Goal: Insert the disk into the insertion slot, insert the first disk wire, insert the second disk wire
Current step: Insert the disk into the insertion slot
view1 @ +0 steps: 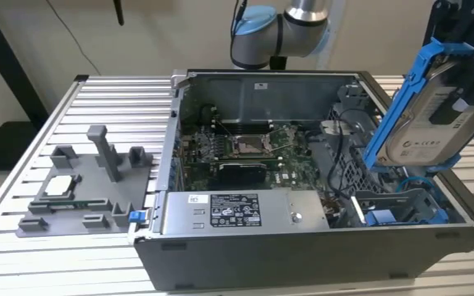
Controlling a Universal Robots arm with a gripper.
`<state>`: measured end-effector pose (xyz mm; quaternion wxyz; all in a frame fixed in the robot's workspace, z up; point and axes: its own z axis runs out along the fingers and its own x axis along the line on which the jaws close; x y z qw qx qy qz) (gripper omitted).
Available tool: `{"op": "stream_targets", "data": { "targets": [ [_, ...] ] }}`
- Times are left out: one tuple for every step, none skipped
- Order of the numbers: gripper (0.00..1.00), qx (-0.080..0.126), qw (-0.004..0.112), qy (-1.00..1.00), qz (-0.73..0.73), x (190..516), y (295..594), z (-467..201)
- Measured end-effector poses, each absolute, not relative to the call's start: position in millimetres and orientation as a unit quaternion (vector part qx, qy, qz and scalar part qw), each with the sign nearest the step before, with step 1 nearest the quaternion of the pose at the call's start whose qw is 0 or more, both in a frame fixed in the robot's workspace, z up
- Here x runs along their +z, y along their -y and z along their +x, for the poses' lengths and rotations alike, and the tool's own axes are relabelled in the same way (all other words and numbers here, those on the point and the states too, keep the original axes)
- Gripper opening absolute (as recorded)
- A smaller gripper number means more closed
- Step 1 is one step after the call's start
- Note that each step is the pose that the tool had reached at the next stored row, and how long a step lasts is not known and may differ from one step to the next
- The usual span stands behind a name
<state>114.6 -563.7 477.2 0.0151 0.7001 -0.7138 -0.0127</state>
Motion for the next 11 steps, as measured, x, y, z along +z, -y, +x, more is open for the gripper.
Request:
{"op": "stream_targets", "data": {
  "targets": [
    [0.0,-0.013,0.015,0.714,0.7,476,564,115],
    [0.0,-0.013,0.015,0.714,0.7,474,564,116],
    [0.0,-0.013,0.015,0.714,0.7,473,564,117],
    [0.0,-0.013,0.015,0.714,0.7,472,564,118],
    [0.0,-0.013,0.015,0.714,0.7,471,564,119],
    [0.0,-0.013,0.015,0.714,0.7,469,564,121],
    [0.0,-0.013,0.015,0.714,0.7,468,564,122],
    [0.0,-0.013,0.015,0.714,0.7,467,564,123],
    [0.0,-0.013,0.015,0.714,0.7,465,565,124],
    [0.0,-0.013,0.015,0.714,0.7,464,565,125],
    [0.0,-0.013,0.015,0.714,0.7,463,565,126]
  ]
}}
